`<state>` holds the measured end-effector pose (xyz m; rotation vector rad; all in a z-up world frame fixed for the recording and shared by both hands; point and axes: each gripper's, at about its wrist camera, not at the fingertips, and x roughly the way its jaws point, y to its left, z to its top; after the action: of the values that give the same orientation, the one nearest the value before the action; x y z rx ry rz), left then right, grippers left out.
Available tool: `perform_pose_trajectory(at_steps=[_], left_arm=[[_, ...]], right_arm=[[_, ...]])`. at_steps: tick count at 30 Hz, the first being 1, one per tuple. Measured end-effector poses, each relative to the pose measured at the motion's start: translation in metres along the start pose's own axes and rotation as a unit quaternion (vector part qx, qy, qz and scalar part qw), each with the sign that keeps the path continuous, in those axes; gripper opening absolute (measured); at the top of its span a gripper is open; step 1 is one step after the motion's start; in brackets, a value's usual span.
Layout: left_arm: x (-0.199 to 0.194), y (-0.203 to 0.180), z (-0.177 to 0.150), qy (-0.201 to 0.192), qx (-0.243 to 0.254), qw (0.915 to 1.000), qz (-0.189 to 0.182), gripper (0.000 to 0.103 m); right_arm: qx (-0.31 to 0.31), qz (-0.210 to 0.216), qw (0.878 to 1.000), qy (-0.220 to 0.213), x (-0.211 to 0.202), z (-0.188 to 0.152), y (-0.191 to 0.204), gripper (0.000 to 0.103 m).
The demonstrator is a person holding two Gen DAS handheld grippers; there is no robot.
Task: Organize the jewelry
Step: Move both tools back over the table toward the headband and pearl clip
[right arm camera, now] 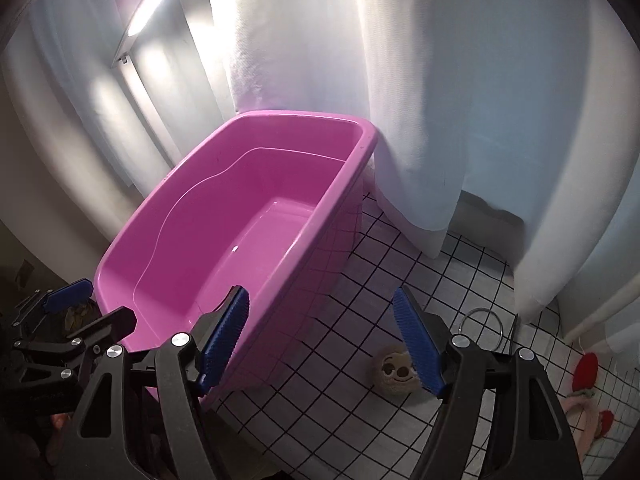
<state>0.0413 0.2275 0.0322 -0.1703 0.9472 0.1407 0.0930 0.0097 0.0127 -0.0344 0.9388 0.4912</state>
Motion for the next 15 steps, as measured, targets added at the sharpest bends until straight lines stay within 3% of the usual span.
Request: perform_pose_trajectory(at_steps=[6,10,15], left_arm=[[-0.016,-0.051,-0.029,-0.008,0.02,0.9994,-0.028,0.095],[-0.022,-0.088,-0.054,-0.013,0.029,0.9981,-0.052,0.096],[-0.012,-0.138,-0.091,0.013,0.045,0.9965,-0.07,0.096]], right_arm=[[0.08,-0.053,0.995,-0.015,-0.063,-0.073,-0.1,0.071],[0.132,-0.109,0.985,-0.006,-0.101,-0.126,-0.164,0.071],[0.195,-0.138,0.971,0.004,-0.135,-0.194,-0.222,0.071]])
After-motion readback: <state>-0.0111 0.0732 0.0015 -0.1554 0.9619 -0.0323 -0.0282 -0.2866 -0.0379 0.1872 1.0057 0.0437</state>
